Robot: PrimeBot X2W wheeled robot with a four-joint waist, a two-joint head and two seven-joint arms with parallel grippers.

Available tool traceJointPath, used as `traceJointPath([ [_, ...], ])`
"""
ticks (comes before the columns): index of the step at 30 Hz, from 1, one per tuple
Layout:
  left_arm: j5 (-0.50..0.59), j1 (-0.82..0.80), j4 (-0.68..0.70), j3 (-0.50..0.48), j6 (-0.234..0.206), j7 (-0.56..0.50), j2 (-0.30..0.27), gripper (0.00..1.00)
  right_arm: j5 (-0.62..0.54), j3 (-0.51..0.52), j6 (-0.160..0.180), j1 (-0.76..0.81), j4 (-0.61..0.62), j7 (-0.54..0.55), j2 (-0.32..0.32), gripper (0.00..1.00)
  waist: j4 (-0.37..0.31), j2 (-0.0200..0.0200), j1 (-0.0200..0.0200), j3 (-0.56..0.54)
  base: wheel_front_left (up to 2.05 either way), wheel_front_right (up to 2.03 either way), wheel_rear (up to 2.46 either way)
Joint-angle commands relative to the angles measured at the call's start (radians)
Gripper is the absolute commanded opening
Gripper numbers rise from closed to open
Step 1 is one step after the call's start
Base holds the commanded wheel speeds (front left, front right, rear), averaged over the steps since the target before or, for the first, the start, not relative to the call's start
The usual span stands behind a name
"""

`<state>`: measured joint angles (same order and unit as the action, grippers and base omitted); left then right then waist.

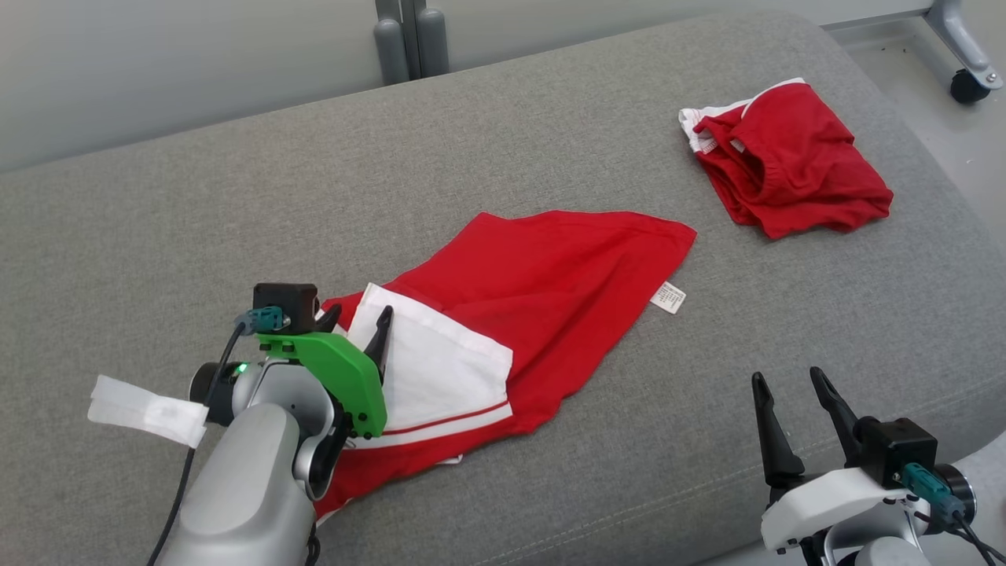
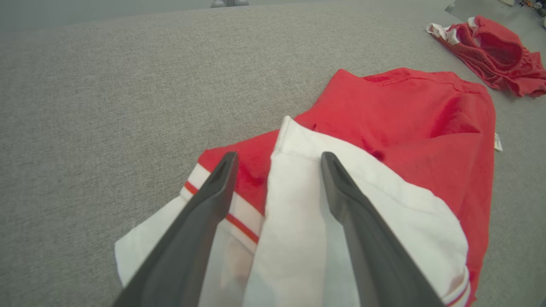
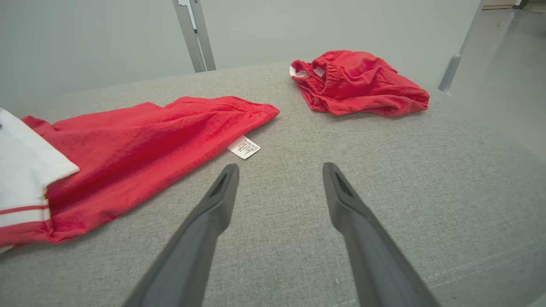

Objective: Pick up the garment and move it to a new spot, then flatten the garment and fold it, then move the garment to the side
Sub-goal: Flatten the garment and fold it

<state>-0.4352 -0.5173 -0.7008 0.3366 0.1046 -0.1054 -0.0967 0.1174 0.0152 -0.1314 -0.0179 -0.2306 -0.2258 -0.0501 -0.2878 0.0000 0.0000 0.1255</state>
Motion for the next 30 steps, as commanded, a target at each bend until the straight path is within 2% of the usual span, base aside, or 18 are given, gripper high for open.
traceJointPath([
  [1,-0.002,-0.017,-0.002,0.001,0.000,0.001,0.000,0.30,0.001,-0.001,0.002,-0.012,-0.002,-0.004,-0.001,1.00,0.001,0.0000,0.0000,0.000,0.00,0.00,0.00],
  [2,-0.007,-0.020,-0.005,0.003,0.003,0.002,0.001,0.00,0.001,-0.002,0.002,-0.012,-0.003,-0.004,-0.001,1.00,0.002,0.0000,0.0000,-0.001,0.00,0.00,0.00],
  [7,-0.029,-0.022,-0.021,0.021,0.013,-0.006,0.006,0.00,0.000,-0.004,0.002,-0.013,-0.006,-0.002,-0.001,1.00,0.011,0.0000,0.0000,-0.003,0.00,0.00,0.00],
  [12,-0.049,-0.021,-0.014,0.010,0.013,0.044,0.006,0.00,-0.002,0.007,0.002,-0.007,-0.002,-0.001,-0.001,1.00,0.032,0.0000,0.0000,-0.006,0.00,0.00,0.00],
  [19,-0.088,0.059,0.049,-0.047,-0.022,0.132,-0.017,0.00,-0.007,0.023,0.002,0.010,0.004,0.003,-0.001,1.00,0.087,0.0000,0.0000,-0.022,0.00,0.00,0.00],
  [30,-0.112,0.227,0.203,-0.096,-0.089,0.156,-0.072,0.00,-0.013,0.021,0.002,0.018,0.012,0.019,-0.001,1.00,0.170,0.0000,0.0000,-0.056,0.00,0.00,0.00],
])
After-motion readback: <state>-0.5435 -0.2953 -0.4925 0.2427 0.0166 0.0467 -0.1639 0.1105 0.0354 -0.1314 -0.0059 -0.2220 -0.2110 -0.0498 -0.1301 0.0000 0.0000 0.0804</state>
